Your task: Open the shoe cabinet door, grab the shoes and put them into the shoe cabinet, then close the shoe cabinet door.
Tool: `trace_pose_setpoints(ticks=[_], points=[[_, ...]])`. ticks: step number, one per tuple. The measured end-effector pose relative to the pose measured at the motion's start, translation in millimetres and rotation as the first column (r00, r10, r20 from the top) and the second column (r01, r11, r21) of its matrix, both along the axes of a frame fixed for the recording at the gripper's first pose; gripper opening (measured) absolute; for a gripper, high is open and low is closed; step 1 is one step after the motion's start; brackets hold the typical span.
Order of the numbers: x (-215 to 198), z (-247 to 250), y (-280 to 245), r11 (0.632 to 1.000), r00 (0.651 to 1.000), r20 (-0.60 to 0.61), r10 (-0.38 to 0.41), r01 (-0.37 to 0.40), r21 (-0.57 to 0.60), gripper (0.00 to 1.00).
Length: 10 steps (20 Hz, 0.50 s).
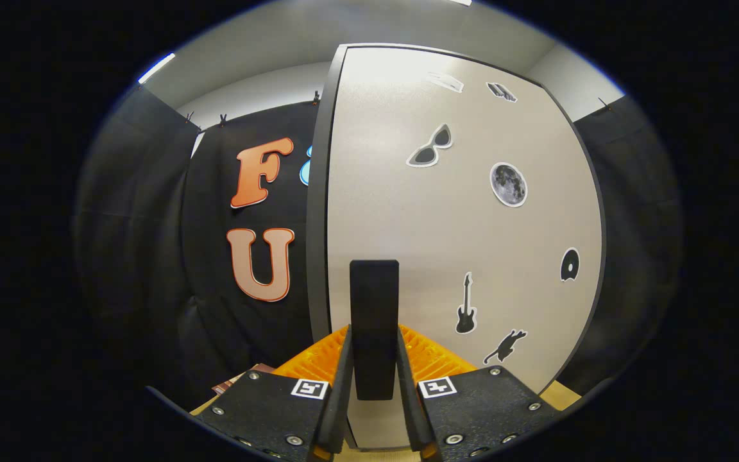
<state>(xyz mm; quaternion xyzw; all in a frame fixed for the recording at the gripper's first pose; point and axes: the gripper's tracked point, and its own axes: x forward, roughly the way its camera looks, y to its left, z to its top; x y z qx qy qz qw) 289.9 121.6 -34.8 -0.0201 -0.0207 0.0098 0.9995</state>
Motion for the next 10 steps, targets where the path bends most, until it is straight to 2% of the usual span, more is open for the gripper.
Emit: trace_pose_setpoints(ticks=[4, 10], points=[[-12.0, -0.7, -2.5, 1.000, 0.999, -0.024, 0.030, -0.030, -0.004, 0.34], [-66.8, 2.8, -17.3, 0.998, 0.997, -0.026, 0.066, -0.066, -0.004, 0.34]])
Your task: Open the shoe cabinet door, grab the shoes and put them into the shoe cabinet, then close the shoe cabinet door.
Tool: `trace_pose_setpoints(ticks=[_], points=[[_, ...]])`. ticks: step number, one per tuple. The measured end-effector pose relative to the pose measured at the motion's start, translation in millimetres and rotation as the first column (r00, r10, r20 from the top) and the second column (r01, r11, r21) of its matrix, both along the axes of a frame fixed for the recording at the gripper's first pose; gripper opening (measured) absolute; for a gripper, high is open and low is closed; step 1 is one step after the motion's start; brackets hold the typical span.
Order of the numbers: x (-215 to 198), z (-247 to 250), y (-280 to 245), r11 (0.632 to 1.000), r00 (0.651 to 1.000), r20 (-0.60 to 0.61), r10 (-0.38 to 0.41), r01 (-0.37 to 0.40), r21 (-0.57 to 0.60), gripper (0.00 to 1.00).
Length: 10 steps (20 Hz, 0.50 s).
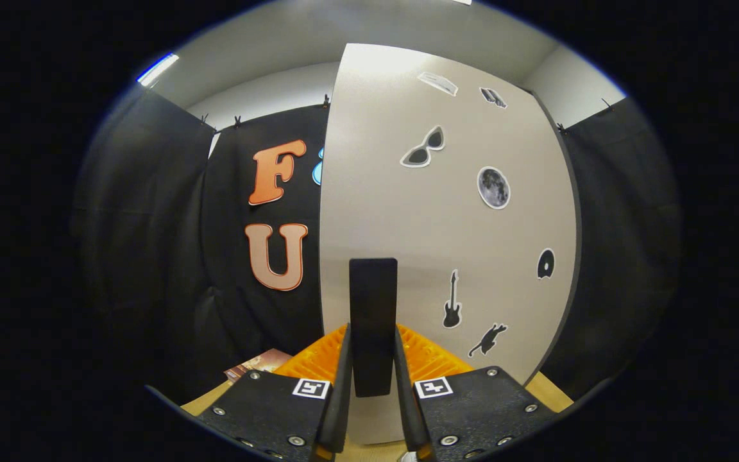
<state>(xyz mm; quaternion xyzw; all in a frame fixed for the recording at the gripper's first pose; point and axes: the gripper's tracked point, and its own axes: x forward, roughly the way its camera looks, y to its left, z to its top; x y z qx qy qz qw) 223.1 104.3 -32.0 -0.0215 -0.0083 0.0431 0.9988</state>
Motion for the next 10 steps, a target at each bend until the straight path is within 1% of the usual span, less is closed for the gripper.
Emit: trace_pose_setpoints(ticks=[4, 5, 8, 10], points=[[-37.8, -0.2, -21.8, 0.999, 1.000, -0.023, 0.018, -0.017, 0.041, 0.34], [-44.7, 1.5, -26.4, 0.998, 0.999, -0.025, 0.026, -0.025, 0.051, 0.32], [-58.7, 1.6, -37.4, 0.997, 0.998, -0.028, 0.053, -0.051, 0.059, 0.32], [-65.7, 1.7, -47.7, 0.997, 0.998, -0.026, 0.050, -0.049, 0.067, 0.32]])
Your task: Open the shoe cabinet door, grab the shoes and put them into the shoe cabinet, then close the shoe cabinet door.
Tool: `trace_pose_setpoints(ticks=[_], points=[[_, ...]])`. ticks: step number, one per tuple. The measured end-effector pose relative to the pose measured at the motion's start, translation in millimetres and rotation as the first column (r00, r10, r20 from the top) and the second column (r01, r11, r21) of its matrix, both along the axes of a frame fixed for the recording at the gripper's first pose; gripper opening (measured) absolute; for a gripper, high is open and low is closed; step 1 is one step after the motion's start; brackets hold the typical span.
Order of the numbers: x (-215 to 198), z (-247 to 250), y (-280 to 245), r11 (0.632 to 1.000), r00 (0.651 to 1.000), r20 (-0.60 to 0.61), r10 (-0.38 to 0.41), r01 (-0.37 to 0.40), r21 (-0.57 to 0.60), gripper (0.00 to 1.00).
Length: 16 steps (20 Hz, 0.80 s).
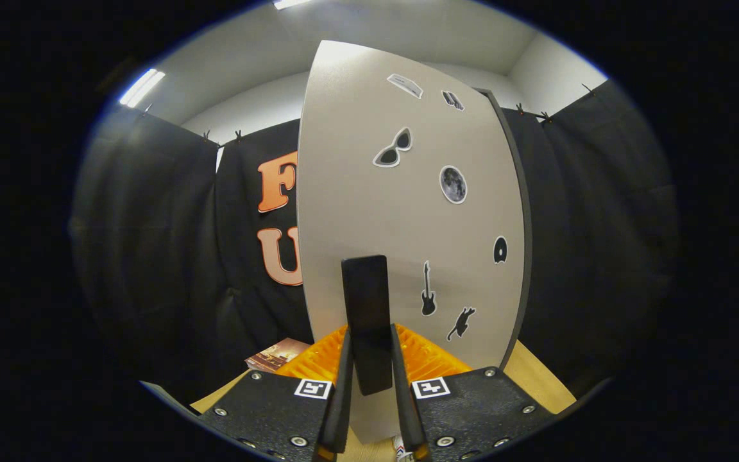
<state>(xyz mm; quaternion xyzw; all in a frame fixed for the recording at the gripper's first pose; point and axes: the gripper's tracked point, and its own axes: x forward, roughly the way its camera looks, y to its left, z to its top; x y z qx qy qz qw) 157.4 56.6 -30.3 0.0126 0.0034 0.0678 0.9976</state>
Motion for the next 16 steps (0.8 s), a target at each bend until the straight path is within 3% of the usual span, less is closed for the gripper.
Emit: trace_pose_setpoints(ticks=[7, 16], points=[[-29.1, -1.7, -38.1, 1.000, 1.000, 0.010, -0.004, 0.004, -0.004, 0.29], [-67.5, -2.0, -116.6, 0.996, 0.996, 0.030, -0.083, 0.084, -0.020, 0.26]])
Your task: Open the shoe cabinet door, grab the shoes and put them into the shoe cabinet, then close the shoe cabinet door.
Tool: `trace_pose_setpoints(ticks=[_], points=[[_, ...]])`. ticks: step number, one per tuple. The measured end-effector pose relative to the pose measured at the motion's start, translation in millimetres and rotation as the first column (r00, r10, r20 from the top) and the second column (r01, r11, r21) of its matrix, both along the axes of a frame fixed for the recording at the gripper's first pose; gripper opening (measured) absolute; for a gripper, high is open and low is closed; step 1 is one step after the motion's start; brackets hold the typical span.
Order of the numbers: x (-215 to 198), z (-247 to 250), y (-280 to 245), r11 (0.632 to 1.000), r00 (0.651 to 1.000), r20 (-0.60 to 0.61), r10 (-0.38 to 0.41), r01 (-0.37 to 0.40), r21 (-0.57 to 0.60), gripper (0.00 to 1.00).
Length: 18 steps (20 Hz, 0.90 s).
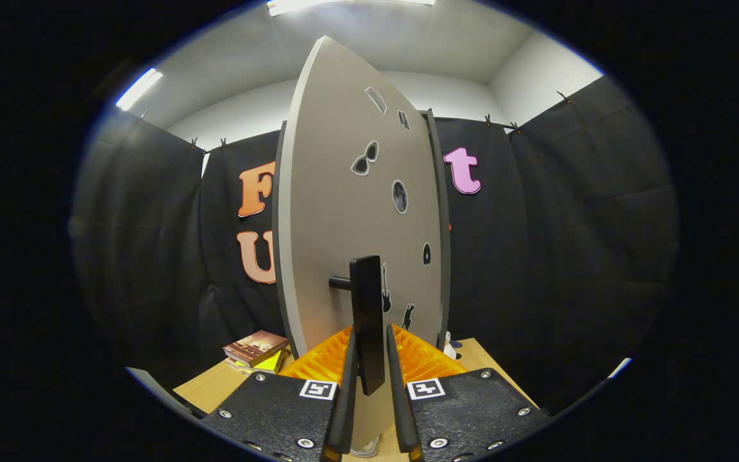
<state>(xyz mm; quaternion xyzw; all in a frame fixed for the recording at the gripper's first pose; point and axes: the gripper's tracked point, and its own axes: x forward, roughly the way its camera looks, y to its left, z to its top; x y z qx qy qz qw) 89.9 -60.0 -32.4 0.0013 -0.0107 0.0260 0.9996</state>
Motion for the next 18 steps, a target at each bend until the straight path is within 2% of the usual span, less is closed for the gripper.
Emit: trace_pose_setpoints(ticks=[3, 8, 12, 14, 18], points=[[-9.3, -0.4, -29.1, 0.999, 0.999, 0.002, -0.035, 0.035, -0.009, 0.26], [-21.0, 3.0, -83.7, 0.994, 0.995, 0.020, -0.100, 0.099, 0.055, 0.26], [-21.9, 7.9, -114.5, 0.989, 0.989, 0.049, -0.141, 0.139, 0.045, 0.23], [-26.2, 8.7, -143.2, 0.984, 0.985, 0.048, -0.164, 0.161, 0.075, 0.20], [-28.8, 2.4, -183.5, 0.969, 0.982, 0.040, -0.186, 0.176, 0.172, 0.21]])
